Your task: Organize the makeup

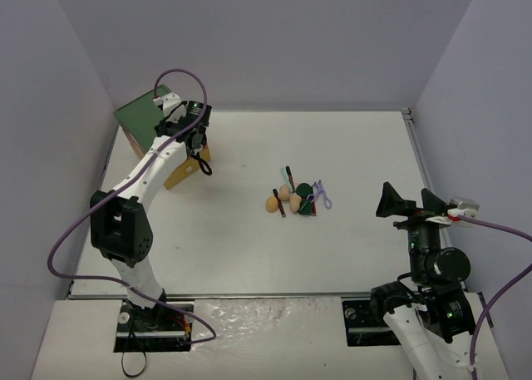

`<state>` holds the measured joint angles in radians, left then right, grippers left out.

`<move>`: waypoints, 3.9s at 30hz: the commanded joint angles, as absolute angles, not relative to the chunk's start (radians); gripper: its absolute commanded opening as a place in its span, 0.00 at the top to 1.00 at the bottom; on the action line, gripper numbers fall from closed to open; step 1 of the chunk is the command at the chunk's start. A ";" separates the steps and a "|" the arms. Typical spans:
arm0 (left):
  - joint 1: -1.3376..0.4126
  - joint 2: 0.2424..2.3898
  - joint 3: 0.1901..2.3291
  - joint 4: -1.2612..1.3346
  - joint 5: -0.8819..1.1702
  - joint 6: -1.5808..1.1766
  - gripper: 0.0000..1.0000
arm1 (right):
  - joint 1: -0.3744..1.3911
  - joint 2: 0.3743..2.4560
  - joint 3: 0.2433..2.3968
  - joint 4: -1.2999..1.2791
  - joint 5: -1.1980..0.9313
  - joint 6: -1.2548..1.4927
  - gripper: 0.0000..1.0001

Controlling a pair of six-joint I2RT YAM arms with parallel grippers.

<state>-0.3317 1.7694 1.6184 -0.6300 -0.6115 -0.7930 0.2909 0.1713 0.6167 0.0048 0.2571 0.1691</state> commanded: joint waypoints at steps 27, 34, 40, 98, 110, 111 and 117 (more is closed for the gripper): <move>-0.310 1.785 1.706 -0.632 -0.663 -0.821 0.60 | 0.301 0.152 0.607 0.121 0.244 0.156 0.00; -0.304 1.773 1.707 -0.629 -0.659 -0.817 0.60 | 0.301 0.150 0.604 0.123 0.241 0.156 0.00; -0.304 1.771 1.710 -0.629 -0.659 -0.815 0.66 | 0.302 0.150 0.601 0.127 0.237 0.158 0.00; -0.524 1.496 1.567 -0.713 -0.638 -0.753 0.48 | 0.304 0.094 0.581 0.153 0.223 0.161 0.00; -0.317 1.565 1.736 -0.624 -0.144 -0.198 0.23 | 0.310 0.102 0.580 0.152 0.197 0.156 0.00; -0.304 1.587 1.745 -0.630 -0.127 -0.166 0.23 | 0.311 0.104 0.580 0.152 0.194 0.155 0.00; -0.285 1.690 1.854 -0.700 0.027 -0.053 0.23 | 0.313 0.116 0.580 0.152 0.186 0.154 0.00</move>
<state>-0.2797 1.6536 1.7619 -0.6846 -0.1429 -0.1961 0.3031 0.0940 0.5800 0.0499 0.2047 0.1596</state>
